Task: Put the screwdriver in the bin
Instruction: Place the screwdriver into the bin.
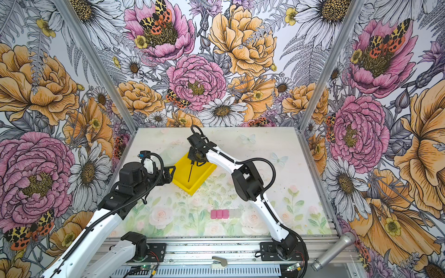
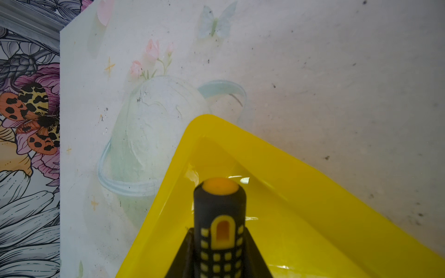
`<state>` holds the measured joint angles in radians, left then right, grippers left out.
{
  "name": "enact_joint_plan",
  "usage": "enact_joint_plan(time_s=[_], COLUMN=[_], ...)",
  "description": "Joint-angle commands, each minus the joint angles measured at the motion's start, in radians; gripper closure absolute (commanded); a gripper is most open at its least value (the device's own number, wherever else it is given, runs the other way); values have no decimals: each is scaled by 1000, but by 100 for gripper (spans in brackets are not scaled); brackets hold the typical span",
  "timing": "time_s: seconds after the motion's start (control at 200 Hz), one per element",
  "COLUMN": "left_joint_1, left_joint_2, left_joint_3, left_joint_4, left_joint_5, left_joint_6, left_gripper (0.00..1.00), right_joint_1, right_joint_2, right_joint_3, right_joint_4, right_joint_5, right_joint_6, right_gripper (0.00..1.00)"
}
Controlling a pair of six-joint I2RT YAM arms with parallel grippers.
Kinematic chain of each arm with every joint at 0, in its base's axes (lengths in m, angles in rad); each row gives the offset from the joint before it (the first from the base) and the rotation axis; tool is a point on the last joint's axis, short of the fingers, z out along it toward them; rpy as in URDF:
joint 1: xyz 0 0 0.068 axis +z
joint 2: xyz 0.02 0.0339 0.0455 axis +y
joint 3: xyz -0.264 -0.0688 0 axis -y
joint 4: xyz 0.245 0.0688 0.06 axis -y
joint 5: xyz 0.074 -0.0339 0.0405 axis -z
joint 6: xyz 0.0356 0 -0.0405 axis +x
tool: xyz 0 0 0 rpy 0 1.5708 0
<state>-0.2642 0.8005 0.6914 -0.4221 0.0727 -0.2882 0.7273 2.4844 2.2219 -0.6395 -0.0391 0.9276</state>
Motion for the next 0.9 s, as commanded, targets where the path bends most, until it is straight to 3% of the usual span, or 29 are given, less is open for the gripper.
enact_joint_plan(time_s=[0.0, 0.26, 0.57, 0.896], left_joint_1=[7, 6, 7, 11], left_joint_2=[-12, -12, -7, -2], left_joint_3=[-16, -16, -17, -13], left_joint_4=[14, 14, 14, 15], left_joint_5=[-22, -25, -24, -32], left_joint_6=[8, 7, 8, 7], left_gripper=[1, 1, 1, 1], right_joint_1=[1, 1, 0, -2], right_joint_2=[32, 26, -10, -140], right_joint_3=[-10, -6, -4, 2], right_joint_4=[9, 11, 11, 10], right_joint_5=[-2, 9, 35, 93], right_joint_6=[7, -3, -10, -140], right_gripper=[82, 75, 56, 47])
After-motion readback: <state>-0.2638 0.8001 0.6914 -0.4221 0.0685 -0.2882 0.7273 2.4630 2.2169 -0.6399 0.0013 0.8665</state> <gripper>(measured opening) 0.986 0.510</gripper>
